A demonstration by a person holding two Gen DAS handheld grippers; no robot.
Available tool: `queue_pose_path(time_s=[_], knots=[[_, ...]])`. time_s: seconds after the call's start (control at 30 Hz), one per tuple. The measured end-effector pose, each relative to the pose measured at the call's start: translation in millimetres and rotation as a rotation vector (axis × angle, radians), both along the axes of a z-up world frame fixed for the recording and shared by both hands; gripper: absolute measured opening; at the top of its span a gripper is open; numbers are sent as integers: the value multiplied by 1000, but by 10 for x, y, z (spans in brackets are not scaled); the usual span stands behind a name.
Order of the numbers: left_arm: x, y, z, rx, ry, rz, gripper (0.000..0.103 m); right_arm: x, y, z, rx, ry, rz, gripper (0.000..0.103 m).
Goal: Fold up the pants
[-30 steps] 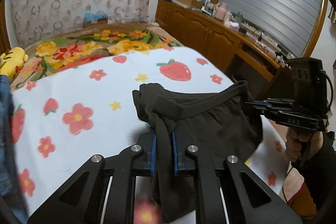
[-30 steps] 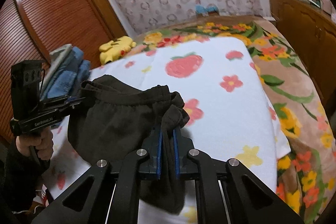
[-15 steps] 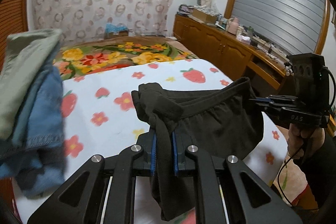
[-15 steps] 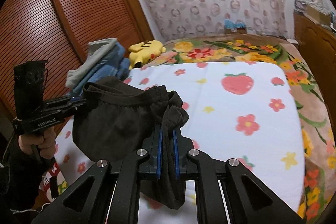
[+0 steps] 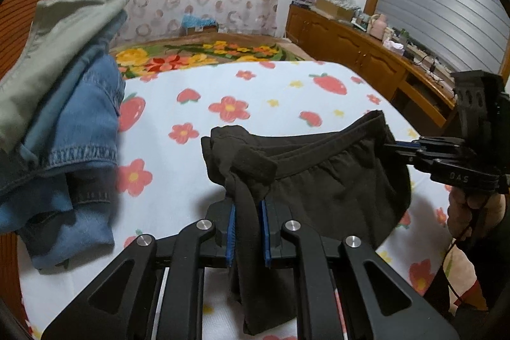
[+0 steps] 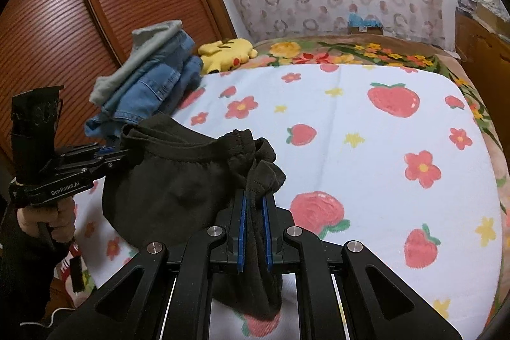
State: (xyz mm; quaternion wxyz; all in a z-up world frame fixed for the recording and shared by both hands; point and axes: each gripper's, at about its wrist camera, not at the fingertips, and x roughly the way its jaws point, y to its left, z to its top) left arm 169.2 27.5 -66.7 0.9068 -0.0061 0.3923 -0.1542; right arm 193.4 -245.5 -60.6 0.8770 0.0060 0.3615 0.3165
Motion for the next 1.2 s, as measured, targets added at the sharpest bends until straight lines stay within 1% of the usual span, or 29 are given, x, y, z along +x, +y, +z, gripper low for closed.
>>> queue_pose_path(time_s=[0.03, 0.1, 0.17, 0.23, 0.27, 0.3, 0.33, 0.37, 0.47, 0.5, 0.6, 0.83, 1.03, 1.2], knots=[[-4, 5, -15, 0, 3, 3, 13, 1, 35, 6, -6, -2, -3, 9], [-16, 2, -28, 3, 3, 4, 14, -38, 74, 30, -7, -10, 2, 14], [-39, 7, -19, 10, 4, 8, 16, -110, 72, 67, -28, -34, -9, 18], [-77, 32, -1, 14, 0, 6, 25, -220, 19, 103, -35, -48, -11, 19], [-92, 34, 6, 19, -4, 9, 27, -273, -10, 116, -35, -52, -11, 20], [-114, 37, 15, 26, -11, 13, 33, -307, -22, 126, -40, -58, -12, 21], [-135, 43, 25, 26, -17, 12, 42, -345, -28, 133, -48, -62, -13, 23], [-155, 47, 35, 22, -25, 11, 48, -380, -36, 134, -50, -63, -11, 24], [-208, 54, 49, 0, -39, 6, 59, -477, -36, 106, -52, -52, 2, 26], [-230, 45, 43, 1, -40, 6, 65, -507, -41, 99, -56, -49, 4, 26], [-278, 12, 24, 4, -44, 4, 65, -569, -33, 71, -70, -43, 11, 28], [-394, -32, -156, 20, 4, 9, 66, -607, -85, -42, -94, -15, -7, 29], [-426, -33, -294, 33, 34, 13, 65, -592, -113, -74, -99, 5, -24, 29], [-404, -34, -354, 42, 53, 18, 66, -601, -115, -97, -85, 15, -8, 29]])
